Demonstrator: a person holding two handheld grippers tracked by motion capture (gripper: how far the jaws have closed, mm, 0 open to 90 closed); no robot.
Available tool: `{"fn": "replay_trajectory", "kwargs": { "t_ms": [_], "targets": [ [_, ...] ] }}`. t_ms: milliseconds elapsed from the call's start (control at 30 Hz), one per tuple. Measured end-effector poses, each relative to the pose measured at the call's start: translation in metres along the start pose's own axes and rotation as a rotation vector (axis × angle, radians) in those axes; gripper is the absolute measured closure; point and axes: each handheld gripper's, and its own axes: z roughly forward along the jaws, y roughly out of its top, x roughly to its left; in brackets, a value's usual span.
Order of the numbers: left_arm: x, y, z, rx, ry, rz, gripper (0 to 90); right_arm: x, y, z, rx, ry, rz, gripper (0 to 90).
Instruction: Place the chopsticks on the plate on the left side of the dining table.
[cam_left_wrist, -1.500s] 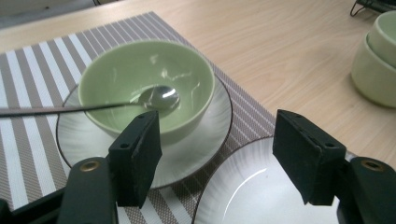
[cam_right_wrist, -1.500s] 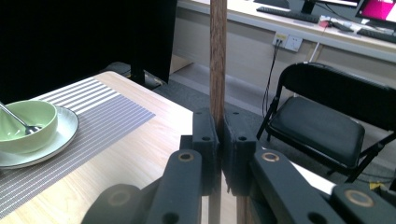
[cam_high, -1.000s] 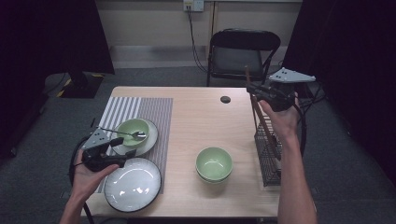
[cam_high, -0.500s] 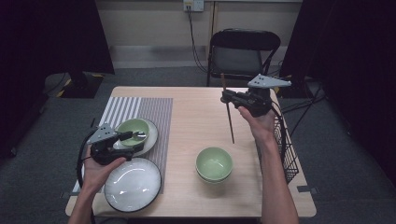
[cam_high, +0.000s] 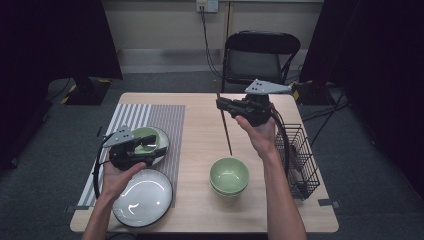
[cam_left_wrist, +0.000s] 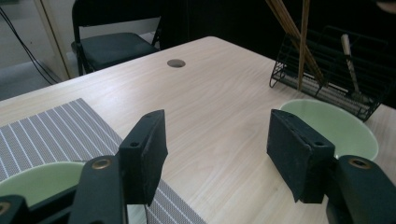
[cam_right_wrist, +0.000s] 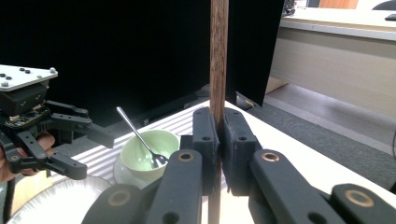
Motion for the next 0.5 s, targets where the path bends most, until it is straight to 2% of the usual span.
{"fn": "replay_trajectory", "kwargs": {
  "t_ms": [100,167,233,367,500],
  "targets": [
    [0.001,0.002,0.005,-0.008,-0.021,-0.013,38.0,0.003,0.0,0.006,-0.012,0.023,0.007,85.4],
    [0.0,0.005,0.01,0.004,-0.028,-0.002,38.0,0.004,0.001,0.01,-0.009,0.03,0.003,85.4],
    [-0.001,0.007,0.015,-0.01,-0.049,-0.001,38.0,0.006,0.003,0.015,-0.015,0.036,-0.002,85.4],
    [-0.003,0.012,0.025,-0.019,-0.115,-0.011,42.1,0.013,0.007,0.023,-0.024,0.065,-0.01,85.4],
    [-0.01,0.02,0.032,-0.027,-0.133,0.009,41.9,0.019,0.009,0.03,-0.025,0.089,-0.015,85.4]
  ]
}}
